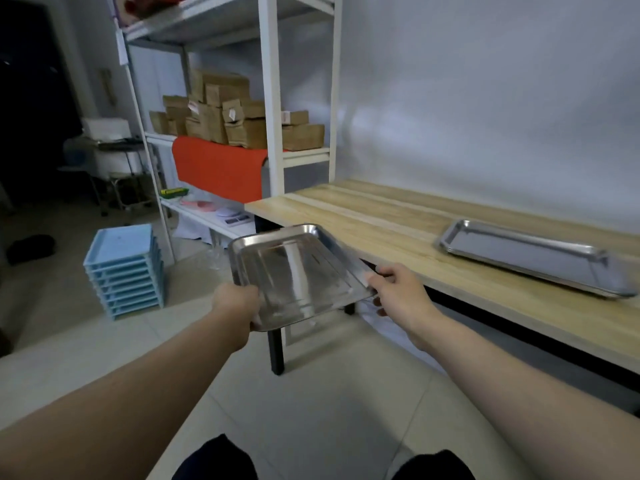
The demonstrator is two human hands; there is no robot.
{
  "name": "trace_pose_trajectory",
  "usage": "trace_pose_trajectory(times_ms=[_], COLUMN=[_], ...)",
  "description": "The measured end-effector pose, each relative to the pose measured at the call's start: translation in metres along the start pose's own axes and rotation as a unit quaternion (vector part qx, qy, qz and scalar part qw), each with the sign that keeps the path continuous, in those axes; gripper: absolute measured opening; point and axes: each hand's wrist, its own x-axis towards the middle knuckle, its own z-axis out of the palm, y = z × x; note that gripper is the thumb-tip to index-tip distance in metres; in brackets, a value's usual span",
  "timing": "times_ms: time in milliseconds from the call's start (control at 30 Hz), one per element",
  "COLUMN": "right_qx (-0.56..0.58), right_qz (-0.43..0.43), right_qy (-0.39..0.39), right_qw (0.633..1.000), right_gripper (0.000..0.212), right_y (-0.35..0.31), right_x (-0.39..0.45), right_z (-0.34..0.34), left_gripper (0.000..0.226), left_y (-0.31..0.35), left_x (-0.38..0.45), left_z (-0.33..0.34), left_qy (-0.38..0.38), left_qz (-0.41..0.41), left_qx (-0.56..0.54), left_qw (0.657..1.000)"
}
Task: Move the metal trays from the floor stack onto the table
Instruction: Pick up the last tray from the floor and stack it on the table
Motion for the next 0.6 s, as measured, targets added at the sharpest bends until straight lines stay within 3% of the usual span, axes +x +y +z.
trace_pose_trajectory(times_ms=[200, 400, 600], right_qx=[-0.032, -0.199, -0.343], right_qz=[-0.086, -0.150, -0.230], right_qy=[0.130, 0.245, 0.225], right_qw=[0.987, 0.937, 0.883], right_gripper=[0.046, 0.042, 0.034], right_y=[-0.010, -0.009, 0.010], right_x=[0.002, -0.005, -0.013], right_z=[-0.040, -0.089, -0.134], left_gripper=[0.021, 0.036, 0.049], left_y=[0.041, 0.070, 0.086], left_x=[-0.013, -0.027, -0.050], left_z=[0.044, 0.113, 0.193], left_qy=[-0.036, -0.093, -0.148], left_qz=[0.028, 0.054, 0.094], left_qx=[-0.050, -0.063, -0.027], left_qw=[0.998, 0.992, 0.984])
